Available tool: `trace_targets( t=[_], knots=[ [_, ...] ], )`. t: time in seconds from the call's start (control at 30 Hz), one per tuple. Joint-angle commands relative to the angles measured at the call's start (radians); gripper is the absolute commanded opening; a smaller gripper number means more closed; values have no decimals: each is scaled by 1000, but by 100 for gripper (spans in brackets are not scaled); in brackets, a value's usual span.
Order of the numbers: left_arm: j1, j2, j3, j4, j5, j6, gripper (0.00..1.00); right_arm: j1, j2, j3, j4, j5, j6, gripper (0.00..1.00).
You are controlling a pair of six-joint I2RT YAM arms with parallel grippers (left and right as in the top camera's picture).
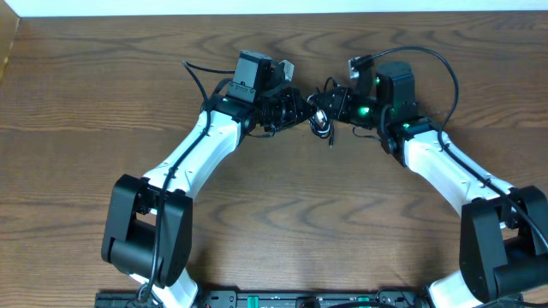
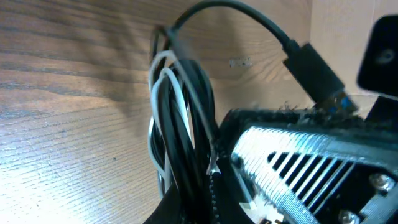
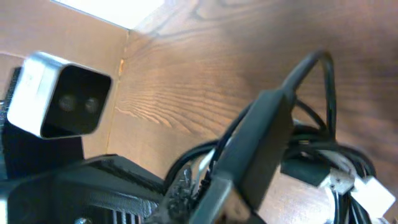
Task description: Untangle cables
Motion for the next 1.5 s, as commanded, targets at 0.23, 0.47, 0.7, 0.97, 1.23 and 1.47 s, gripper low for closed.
trace_targets(
  t=[0.23, 0.47, 0.7, 0.97, 1.23, 1.47],
  knots=[
    [-75, -14, -2, -114, -149, 31, 7, -49, 3, 3, 11, 101, -14, 1],
    [-79, -15, -2, -126, -172, 168, 7, -157, 3, 3, -69, 152, -145, 15],
    [2, -27, 24, -107, 82, 408, 7, -164, -1, 4, 8, -245, -281, 38],
    [80, -29, 24, -73, 81, 204, 7, -95, 0, 4, -31, -278, -159, 30],
    [80, -29, 24, -35, 82, -102, 7, -15, 0, 4, -61, -210, -148, 27],
    [107, -29, 24, 13, 131, -277, 7, -15, 0, 4, -62, -210, -141, 27]
  ],
)
